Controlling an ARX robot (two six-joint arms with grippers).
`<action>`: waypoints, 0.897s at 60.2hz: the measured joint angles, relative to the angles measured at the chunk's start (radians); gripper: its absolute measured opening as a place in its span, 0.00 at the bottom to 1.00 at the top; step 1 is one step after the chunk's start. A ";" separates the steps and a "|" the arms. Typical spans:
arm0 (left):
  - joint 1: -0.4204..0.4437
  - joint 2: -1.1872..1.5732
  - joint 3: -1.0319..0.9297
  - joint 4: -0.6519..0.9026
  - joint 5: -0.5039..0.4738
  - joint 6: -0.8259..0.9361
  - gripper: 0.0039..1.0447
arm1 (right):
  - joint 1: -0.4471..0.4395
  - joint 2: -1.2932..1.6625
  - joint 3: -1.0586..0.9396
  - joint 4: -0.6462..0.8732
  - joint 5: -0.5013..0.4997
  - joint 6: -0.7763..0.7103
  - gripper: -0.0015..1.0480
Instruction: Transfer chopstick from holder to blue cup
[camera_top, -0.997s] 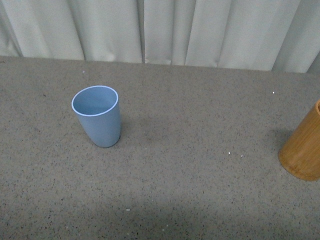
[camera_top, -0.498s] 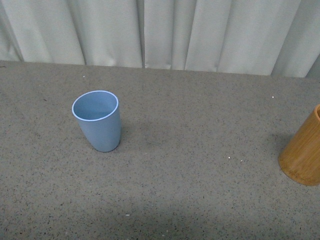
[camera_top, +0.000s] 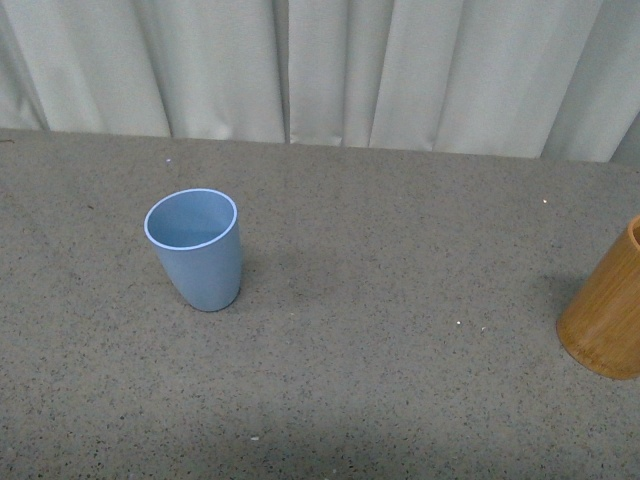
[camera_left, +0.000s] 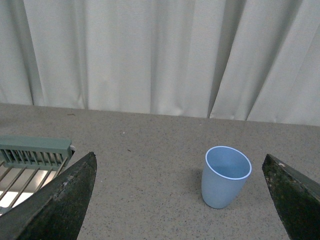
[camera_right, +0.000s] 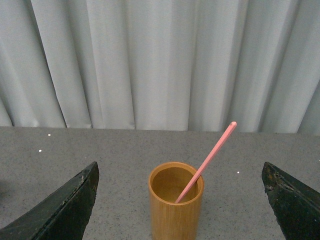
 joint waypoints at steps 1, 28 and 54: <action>0.000 0.000 0.000 0.000 0.000 0.000 0.94 | 0.000 0.000 0.000 0.000 0.000 0.000 0.91; -0.090 0.111 0.031 -0.100 -0.299 -0.267 0.94 | 0.000 0.000 0.000 0.000 0.001 0.000 0.91; -0.076 1.022 0.232 0.430 -0.262 -0.836 0.94 | 0.000 0.000 0.000 0.000 0.000 0.000 0.91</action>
